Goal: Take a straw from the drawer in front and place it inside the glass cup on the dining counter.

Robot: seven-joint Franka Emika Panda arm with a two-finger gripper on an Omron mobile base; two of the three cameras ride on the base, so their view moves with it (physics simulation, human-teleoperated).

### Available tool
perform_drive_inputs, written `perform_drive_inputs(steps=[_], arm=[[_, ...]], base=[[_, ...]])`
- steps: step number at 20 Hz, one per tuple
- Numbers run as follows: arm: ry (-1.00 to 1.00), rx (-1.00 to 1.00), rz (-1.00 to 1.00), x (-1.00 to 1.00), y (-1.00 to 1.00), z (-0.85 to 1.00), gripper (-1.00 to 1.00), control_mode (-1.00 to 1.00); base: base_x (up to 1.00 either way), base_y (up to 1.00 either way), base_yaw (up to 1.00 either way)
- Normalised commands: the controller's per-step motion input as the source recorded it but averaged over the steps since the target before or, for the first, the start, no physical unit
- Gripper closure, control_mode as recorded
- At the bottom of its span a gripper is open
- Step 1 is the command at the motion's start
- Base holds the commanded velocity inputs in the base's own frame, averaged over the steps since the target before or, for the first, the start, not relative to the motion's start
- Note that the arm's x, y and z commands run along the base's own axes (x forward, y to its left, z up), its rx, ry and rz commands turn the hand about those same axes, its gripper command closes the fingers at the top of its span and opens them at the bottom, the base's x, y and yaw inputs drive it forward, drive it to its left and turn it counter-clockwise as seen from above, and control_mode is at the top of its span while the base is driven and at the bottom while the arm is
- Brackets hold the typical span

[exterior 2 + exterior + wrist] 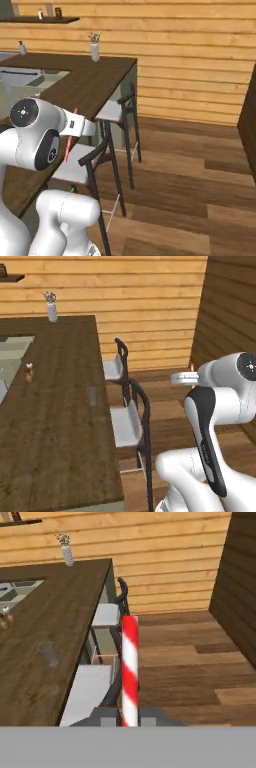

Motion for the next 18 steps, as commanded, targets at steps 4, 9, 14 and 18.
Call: perform_drive_inputs(steps=[4, 9, 14, 18], arm=[[0.0, 0.0, 0.0, 0.0, 0.0, 0.0, 1.0, 1.0], [0.0, 0.0, 0.0, 0.0, 0.0, 0.0, 1.0, 1.0], [0.0, 0.0, 0.0, 0.0, 0.0, 0.0, 1.0, 1.0], [0.0, 0.0, 0.0, 0.0, 0.0, 0.0, 1.0, 1.0]], base=[[0.46, -0.31, 0.76], [0.1, -0.55, 0.71], [0.0, -0.77, 0.65], [0.0, -0.79, 0.63]])
